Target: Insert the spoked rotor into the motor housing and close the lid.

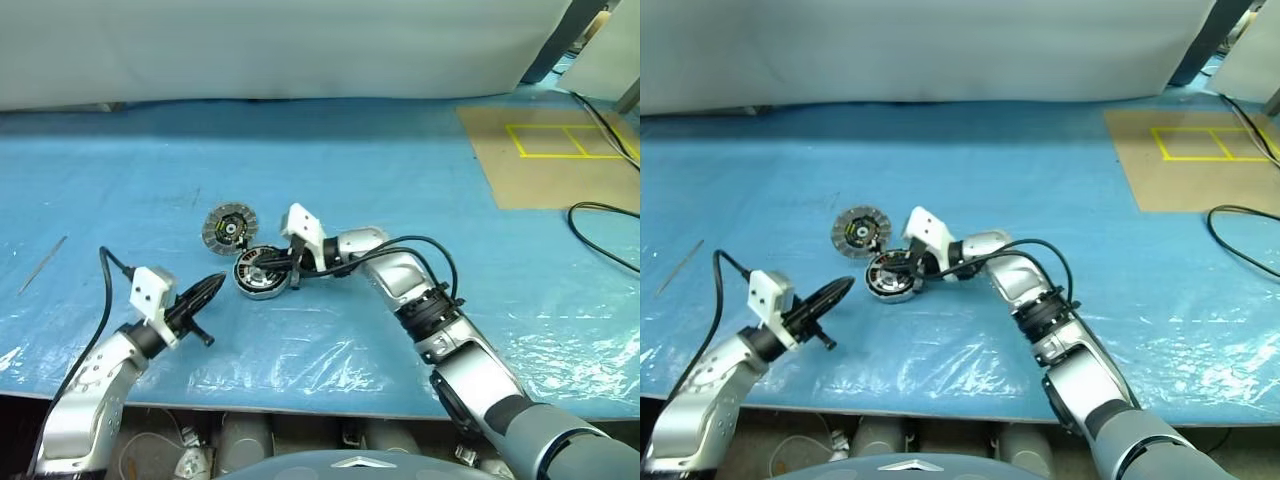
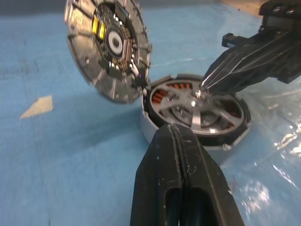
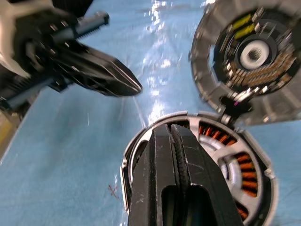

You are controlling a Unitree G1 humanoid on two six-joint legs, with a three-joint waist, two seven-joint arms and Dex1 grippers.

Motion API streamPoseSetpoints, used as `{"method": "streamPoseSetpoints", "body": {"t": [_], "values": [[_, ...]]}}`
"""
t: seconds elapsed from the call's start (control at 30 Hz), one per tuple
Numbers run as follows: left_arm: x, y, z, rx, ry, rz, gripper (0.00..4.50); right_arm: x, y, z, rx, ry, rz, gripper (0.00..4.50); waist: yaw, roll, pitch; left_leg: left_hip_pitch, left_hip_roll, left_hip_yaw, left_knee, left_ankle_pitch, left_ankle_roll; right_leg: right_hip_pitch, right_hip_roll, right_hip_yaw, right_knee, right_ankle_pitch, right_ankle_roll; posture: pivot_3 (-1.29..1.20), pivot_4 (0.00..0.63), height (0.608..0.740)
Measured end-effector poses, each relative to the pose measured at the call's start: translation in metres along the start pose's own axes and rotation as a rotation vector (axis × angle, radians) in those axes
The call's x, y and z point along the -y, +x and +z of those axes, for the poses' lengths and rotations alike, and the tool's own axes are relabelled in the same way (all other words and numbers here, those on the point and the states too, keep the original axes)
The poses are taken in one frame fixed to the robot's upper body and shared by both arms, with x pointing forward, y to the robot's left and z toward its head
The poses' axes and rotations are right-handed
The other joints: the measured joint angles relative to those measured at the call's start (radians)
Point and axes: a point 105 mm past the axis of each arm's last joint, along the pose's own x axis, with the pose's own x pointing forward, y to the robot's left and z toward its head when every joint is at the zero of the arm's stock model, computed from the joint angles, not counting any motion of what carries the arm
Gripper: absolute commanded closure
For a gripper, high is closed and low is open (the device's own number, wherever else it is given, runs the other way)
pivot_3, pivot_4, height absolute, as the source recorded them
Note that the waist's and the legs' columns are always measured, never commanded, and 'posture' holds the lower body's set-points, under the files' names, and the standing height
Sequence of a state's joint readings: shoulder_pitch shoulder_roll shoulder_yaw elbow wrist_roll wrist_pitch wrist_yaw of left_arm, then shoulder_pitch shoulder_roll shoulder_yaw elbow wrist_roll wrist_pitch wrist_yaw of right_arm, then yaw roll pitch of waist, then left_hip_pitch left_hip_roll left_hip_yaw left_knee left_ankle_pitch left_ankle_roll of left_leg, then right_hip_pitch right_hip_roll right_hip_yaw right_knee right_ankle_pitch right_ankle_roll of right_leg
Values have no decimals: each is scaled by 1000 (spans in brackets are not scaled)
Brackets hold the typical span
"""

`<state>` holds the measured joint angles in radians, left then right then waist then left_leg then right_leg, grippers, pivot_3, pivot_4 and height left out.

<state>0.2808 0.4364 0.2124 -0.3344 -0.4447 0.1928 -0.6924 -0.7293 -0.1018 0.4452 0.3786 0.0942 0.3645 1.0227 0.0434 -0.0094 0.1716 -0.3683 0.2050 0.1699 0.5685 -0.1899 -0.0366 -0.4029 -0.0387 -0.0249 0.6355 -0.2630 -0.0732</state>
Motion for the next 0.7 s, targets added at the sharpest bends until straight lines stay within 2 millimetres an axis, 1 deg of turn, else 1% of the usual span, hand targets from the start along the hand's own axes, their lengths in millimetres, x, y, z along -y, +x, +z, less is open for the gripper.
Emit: {"method": "streamPoseSetpoints", "body": {"t": [0.03, 0.1, 0.17, 0.23, 0.33, 0.4, 0.5, 0.57, 0.63, 0.7], "values": [[1, -2, -1, -4, -1, 5, 4485, 0, 2, -3, -16, -4, 4, 4500, 1, 0, 0, 0, 0, 0, 0, 0, 0, 0, 0, 0, 0, 0, 0, 0, 150, 740], [3, -6, 0, -3, 1, 25, 4485, 0, 7, -3, -55, -63, 18, 4500, -3, 0, 0, 2, 0, 0, 0, 0, 0, 1, 0, 0, 1, 0, 0, 0, 150, 740], [4, -6, 7, 18, 16, 35, 4485, 1, 11, -8, -115, -117, 31, 4500, -5, 0, 0, 5, 1, 1, -1, 0, 0, 2, 1, 1, 2, 0, 0, 0, 150, 740], [4, -7, 11, 29, 29, 49, 4485, 2, 12, -9, -141, -157, 41, 4500, -5, 1, 0, 10, 1, 2, -1, -2, 3, 6, 0, 2, 3, 0, 0, 0, 150, 740], [3, -7, 14, 36, 36, 67, 4485, 2, 13, -9, -139, -173, 46, 4500, -4, 2, 0, 17, 0, 2, -2, -2, 4, 12, 0, 3, 2, -1, 0, 0, 150, 740], [2, -6, 16, 42, 39, 75, 4485, 1, 15, -7, -116, -156, 51, 4500, -4, 2, 0, 18, 0, 3, -3, -2, 4, 11, 0, 4, 2, -1, 0, 0, 150, 740], [1, -5, 16, 43, 41, 78, 4485, 2, 19, 0, -50, -74, 43, 4500, -5, 1, 0, 15, 1, 3, -3, -2, 4, 8, 1, 4, 2, -1, 0, 0, 150, 740], [1, -4, 17, 45, 43, 76, 4485, 3, 21, 13, 32, -20, 34, 4500, -4, 1, 0, 9, 1, 3, -3, -2, 4, 3, 1, 4, 2, -1, -1, 0, 150, 740], [0, -3, 17, 47, 43, 74, 4485, 8, 20, 23, 84, 2, 10, 4500, -4, 1, 0, 3, 0, 3, -2, 0, 1, -1, 1, 3, 2, 0, 0, 0, 150, 740], [-3, -2, 16, 47, 40, 75, 4485, 15, 18, 27, 88, 4, -25, 4500, -4, 1, 0, 2, 0, 3, -2, 0, 0, -2, 1, 3, 2, 0, 0, 0, 150, 740]]}}
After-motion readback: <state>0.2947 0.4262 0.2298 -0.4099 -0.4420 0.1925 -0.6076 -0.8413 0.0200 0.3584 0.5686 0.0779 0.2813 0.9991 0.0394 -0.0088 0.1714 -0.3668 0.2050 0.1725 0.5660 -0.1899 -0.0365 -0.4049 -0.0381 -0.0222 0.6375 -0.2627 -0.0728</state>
